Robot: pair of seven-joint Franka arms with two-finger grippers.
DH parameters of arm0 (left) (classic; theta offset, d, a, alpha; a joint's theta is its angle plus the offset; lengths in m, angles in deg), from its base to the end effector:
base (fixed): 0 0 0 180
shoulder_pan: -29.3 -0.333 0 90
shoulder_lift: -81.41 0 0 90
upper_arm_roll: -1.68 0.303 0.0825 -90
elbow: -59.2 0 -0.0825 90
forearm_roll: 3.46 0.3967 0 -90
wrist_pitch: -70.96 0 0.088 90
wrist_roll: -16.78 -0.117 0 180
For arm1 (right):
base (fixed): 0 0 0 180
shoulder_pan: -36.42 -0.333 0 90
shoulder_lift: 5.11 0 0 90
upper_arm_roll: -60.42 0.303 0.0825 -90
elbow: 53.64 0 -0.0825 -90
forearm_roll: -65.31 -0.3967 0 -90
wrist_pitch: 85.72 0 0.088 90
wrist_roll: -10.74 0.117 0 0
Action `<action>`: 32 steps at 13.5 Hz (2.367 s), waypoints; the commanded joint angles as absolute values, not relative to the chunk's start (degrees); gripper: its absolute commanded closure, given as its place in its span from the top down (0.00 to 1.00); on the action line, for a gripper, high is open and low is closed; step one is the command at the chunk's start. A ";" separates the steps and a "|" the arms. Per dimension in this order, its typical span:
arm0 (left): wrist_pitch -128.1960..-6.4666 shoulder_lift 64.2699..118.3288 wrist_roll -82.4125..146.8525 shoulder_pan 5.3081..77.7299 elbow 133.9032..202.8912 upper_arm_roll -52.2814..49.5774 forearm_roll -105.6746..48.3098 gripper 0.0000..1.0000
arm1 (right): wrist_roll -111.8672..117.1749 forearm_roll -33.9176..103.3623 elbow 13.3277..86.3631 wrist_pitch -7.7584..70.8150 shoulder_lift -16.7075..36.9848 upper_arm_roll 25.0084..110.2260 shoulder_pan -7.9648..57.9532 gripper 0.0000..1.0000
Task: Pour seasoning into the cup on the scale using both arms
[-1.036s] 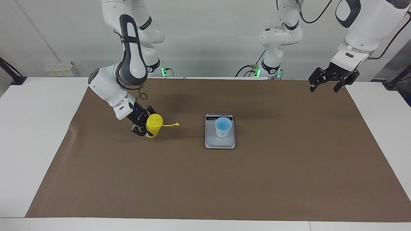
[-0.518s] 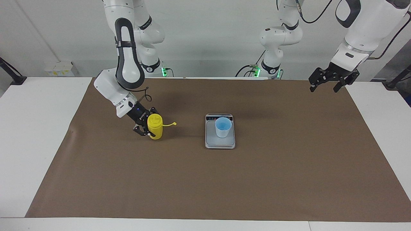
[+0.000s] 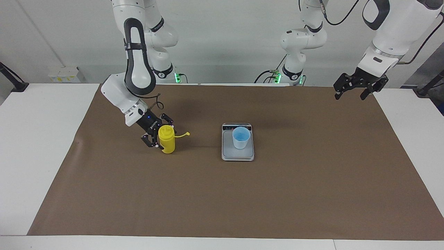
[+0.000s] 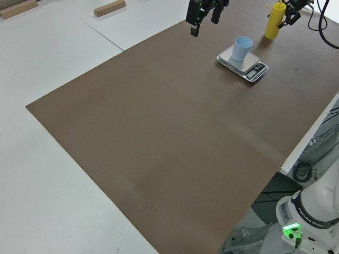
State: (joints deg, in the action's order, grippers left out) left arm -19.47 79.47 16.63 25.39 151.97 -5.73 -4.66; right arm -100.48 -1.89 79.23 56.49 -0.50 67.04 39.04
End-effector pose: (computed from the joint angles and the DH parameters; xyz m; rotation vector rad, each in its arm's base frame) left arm 0.5560 -0.0376 0.5976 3.1236 -0.0990 -0.0121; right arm 0.5324 0.0395 0.2836 -2.2573 -1.3354 -0.8719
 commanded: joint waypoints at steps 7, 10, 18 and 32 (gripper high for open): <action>-18.95 78.95 16.34 24.73 152.36 -6.15 -4.34 1.00 | -107.20 -0.19 81.09 51.92 -3.09 67.10 45.02 1.00; -18.95 78.95 16.34 24.73 152.36 -6.15 -4.34 1.00 | -107.38 7.90 80.48 47.01 -3.18 67.01 50.02 1.00; -18.95 78.95 16.34 24.73 152.36 -6.15 -4.34 1.00 | -100.91 21.43 75.74 41.56 -7.30 66.74 54.09 1.00; -18.95 78.95 16.34 24.73 152.36 -6.15 -4.34 1.00 | -37.09 59.16 55.18 24.76 -10.92 68.94 42.58 1.00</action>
State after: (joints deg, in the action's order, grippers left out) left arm -19.47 79.47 16.63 25.38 151.97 -5.74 -4.66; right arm -41.70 56.99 59.00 26.00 -12.78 68.36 43.75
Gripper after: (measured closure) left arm 0.000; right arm 0.000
